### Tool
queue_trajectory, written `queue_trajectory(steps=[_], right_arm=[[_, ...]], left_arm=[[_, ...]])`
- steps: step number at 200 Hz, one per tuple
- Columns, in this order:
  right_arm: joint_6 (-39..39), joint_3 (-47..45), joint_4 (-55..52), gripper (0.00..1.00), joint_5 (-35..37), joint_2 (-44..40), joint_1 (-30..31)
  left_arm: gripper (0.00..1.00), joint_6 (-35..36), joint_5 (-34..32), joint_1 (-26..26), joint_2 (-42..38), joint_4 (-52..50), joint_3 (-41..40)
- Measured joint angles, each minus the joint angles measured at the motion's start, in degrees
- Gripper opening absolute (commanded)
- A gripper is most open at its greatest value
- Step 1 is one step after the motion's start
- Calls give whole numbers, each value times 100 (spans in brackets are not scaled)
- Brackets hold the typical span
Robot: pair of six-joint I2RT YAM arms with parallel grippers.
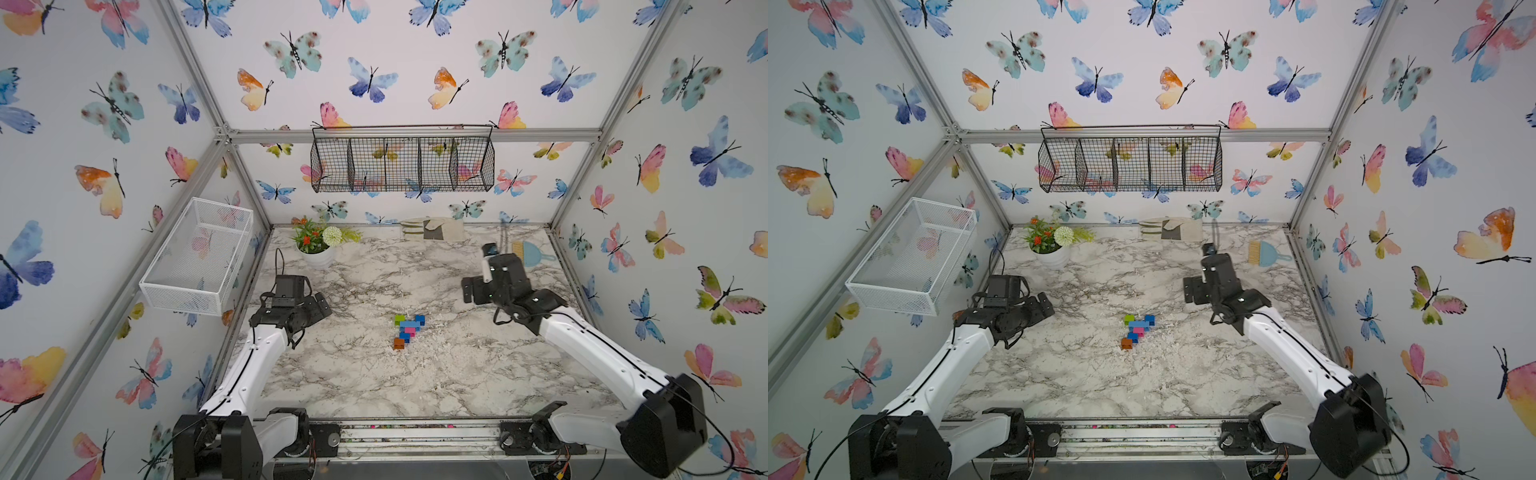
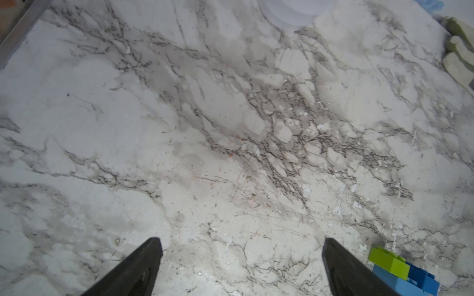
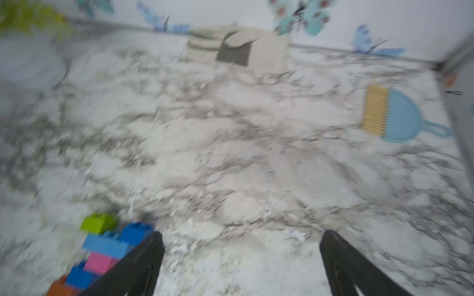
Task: Assemble the letter y with lego
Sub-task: Adjust the lego brick at the center of the board, then reset both arms
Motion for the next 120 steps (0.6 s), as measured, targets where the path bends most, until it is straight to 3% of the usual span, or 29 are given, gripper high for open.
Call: queue_trajectory(steps=[16,46,97,120], right_arm=[[-59,-909,977,99,48,-483,-769],[-411,-2468,2745,99,321,-662,-1088],[-881,-3462,5289,99,435,181,-1427],[-1110,-3724,6360,99,424,769,-1427]], left_arm=[[98,-63,-444,-457,-13,444,0],[98,326,-1134,-870,70,1856,-422],[98,1220,-2553,-861,439,4068,-1775],[98,1530,-2658,-649,501,5053,-2188]])
